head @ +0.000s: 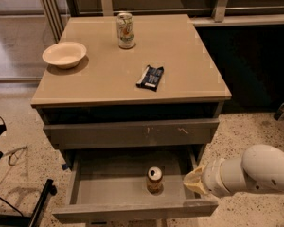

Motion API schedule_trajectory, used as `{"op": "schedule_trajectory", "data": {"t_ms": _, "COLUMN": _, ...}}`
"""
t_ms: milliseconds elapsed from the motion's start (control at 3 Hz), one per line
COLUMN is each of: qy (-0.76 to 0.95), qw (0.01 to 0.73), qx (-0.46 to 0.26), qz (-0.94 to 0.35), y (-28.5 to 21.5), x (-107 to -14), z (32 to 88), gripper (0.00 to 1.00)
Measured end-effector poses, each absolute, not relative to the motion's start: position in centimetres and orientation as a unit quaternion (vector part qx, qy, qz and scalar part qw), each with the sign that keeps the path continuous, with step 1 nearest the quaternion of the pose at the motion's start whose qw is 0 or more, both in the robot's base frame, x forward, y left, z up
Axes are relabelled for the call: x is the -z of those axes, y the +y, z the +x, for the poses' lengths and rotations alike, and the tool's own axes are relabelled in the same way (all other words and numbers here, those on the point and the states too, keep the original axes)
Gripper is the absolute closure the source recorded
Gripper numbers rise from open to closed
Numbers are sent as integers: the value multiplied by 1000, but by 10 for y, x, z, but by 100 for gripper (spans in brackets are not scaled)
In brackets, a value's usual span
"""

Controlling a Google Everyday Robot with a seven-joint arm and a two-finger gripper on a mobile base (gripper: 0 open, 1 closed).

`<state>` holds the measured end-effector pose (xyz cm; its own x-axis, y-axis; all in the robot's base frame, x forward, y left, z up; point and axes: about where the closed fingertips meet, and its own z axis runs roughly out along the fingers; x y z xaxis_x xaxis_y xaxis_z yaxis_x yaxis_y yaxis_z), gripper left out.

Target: Pick orange can from middle drawer and place on counter

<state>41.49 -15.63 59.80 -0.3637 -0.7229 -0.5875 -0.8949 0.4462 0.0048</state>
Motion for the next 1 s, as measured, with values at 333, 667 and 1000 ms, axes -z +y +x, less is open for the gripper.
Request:
{"op": "schedule_trajectory", "data": {"t_ms": 333, "qy": 810, "qw": 265, "qx": -168, "qz": -495, "y": -155, "x": -588, "z": 418, "gripper": 100}}
{"op": "schedule_trajectory", "data": {"t_ms": 667, "qy": 811, "qw": 267, "qx": -155, "qz": -497, "y": -163, "x": -578, "z": 420, "gripper": 100}}
{"op": "schedule_trajectory", "data": {"t_ms": 1000, "qy": 811, "qw": 279, "qx": -140, "qz": -494, "y": -176, "x": -553, "z": 430, "gripper": 100}}
